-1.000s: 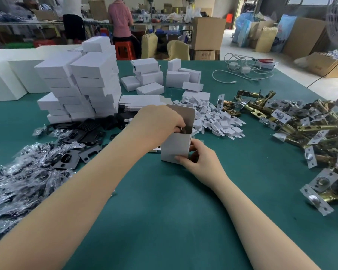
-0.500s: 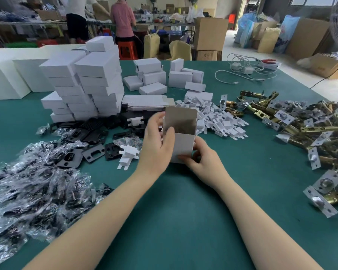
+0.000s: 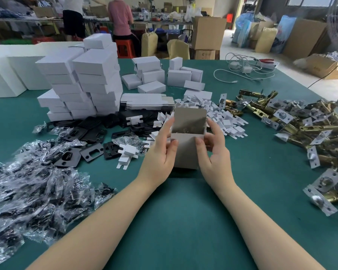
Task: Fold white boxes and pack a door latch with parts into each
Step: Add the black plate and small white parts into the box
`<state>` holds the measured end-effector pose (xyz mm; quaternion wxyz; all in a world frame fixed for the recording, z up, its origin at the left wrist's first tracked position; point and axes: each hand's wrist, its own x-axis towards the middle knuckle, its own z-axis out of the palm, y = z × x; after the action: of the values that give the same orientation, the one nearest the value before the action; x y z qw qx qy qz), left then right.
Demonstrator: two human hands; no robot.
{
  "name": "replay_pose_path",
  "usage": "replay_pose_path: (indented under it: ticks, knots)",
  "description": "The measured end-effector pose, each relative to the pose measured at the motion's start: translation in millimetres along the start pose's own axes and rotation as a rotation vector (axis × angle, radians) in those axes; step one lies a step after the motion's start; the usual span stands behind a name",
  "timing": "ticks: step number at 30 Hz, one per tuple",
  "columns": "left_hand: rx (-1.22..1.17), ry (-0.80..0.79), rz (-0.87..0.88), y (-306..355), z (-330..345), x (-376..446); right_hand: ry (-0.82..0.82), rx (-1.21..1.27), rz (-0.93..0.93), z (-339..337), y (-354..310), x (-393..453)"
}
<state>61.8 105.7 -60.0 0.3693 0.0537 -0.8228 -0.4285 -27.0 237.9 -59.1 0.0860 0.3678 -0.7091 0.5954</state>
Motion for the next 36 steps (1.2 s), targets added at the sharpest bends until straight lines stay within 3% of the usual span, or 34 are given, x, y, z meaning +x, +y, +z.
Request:
replay_pose_path:
  ticks: [7, 14, 20, 23, 27, 32, 36]
  knots:
    - [0.007, 0.036, 0.068, 2, 0, 0, -0.017, -0.001, -0.078, -4, -11, 0]
    - [-0.014, 0.148, 0.136, 13, -1, 8, 0.044, 0.283, 0.132, -5, -27, 13]
    - [-0.349, 0.243, -0.105, 31, 3, 14, 0.040, 0.472, 0.205, -8, -29, 23]
    - [-0.442, 0.273, -0.132, 33, 3, 15, 0.029, 0.445, 0.174, -7, -29, 27]
    - [-0.228, 0.193, 0.012, 28, -3, 15, 0.030, 0.350, 0.119, -10, -29, 24]
    - [0.054, 0.139, 0.213, 14, -9, 8, 0.007, 0.169, -0.089, -19, -24, 11]
    - [0.051, 0.086, 0.199, 10, -12, 3, -0.025, 0.151, -0.100, -18, -21, 6]
